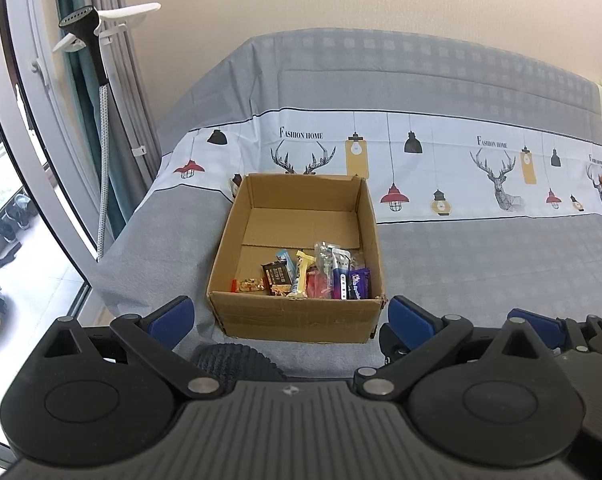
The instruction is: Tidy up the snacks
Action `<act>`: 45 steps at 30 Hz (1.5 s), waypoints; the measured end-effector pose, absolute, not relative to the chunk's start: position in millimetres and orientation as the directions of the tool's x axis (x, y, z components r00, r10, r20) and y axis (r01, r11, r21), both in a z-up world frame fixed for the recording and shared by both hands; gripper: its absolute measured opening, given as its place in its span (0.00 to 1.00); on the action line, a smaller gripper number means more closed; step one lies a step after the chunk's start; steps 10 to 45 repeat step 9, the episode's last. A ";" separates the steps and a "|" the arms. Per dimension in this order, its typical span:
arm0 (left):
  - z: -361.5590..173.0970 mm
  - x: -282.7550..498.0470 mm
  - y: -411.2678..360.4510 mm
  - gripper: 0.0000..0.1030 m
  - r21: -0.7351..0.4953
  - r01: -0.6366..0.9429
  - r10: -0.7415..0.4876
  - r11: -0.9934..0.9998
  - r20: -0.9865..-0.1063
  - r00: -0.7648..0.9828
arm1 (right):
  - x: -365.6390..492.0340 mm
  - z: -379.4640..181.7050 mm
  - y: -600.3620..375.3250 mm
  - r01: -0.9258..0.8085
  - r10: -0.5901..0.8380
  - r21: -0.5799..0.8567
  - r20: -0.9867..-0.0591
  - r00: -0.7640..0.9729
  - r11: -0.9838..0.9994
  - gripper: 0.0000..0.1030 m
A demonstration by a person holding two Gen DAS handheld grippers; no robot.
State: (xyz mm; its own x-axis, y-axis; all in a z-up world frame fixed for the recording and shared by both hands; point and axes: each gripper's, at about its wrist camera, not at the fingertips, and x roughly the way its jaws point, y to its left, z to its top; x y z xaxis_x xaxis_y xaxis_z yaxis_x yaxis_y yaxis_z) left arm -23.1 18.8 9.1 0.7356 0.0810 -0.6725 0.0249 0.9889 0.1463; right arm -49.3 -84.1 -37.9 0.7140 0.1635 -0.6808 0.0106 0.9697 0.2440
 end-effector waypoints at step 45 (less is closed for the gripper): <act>4.8 -18.2 13.4 1.00 0.168 0.044 0.083 0.985 -0.677 0.732 | -47.6 -40.2 -89.9 0.009 0.174 0.257 -0.682 0.710 0.966 0.99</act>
